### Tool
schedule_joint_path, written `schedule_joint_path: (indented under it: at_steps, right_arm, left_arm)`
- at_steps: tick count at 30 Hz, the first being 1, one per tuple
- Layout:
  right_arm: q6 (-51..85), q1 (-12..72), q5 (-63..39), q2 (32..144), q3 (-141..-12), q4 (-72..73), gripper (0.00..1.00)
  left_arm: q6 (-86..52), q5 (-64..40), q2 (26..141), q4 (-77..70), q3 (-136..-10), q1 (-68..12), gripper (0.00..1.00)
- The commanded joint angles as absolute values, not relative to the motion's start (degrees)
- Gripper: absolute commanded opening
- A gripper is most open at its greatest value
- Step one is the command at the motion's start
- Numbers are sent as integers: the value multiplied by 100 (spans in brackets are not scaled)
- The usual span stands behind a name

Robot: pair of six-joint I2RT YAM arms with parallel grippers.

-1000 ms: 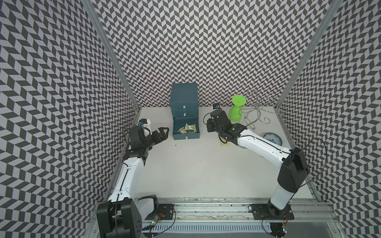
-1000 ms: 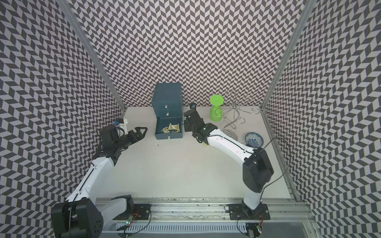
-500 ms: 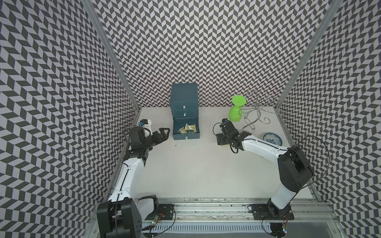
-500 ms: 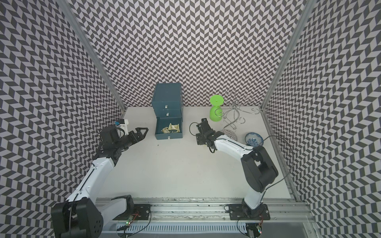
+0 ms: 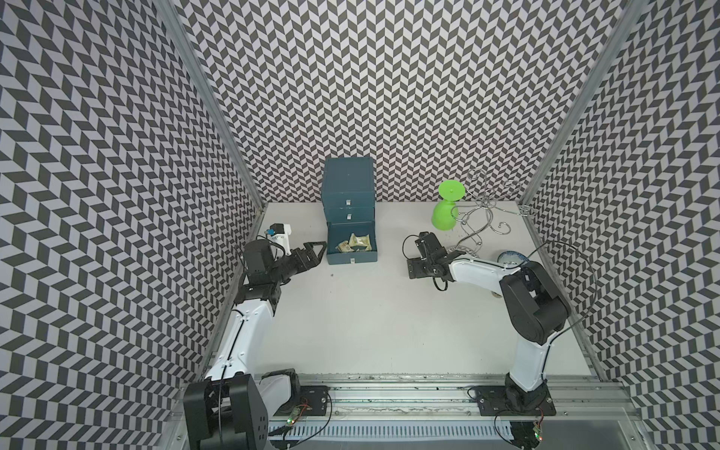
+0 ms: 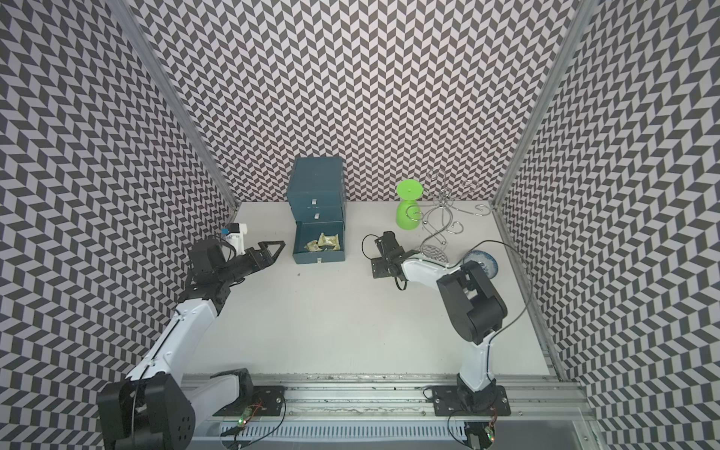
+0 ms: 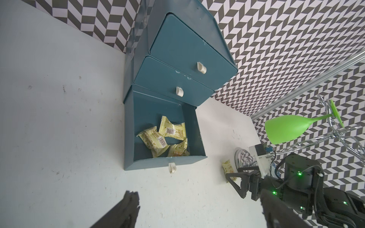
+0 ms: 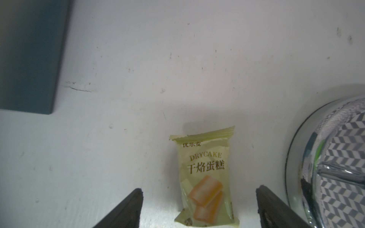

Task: Place the cookies into the drawer by color
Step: Pick up the cookie at the center of the board.

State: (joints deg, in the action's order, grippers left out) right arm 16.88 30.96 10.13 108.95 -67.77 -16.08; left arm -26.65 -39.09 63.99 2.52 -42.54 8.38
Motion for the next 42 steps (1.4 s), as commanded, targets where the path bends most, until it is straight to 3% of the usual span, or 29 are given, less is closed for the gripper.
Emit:
schedule_joint_path:
  at_steps: [1,12,23,36,42]
  right_arm:
    - [1718,3070,879,11011,-6797,-1264,89]
    - [1658,3023,980,11327,-6733,-1324,66]
    - [1697,3080,1067,11171,-6627,-1345,31]
    - [1883,3650,983,10122,-7274,-1641,29]
    - [2007,3940,571,10316,-8094,-1600,29]
  left_arm:
    - [-2654,-4056,6380,40,-4216,826,99]
    - [-2654,-4043,6357,32,-4208,826,99]
    - [-2664,-4017,6342,44,-4207,826,99]
    - [-2633,-3850,6238,114,-4211,835,99]
    - [-2637,-3876,6232,106,-4212,831,100]
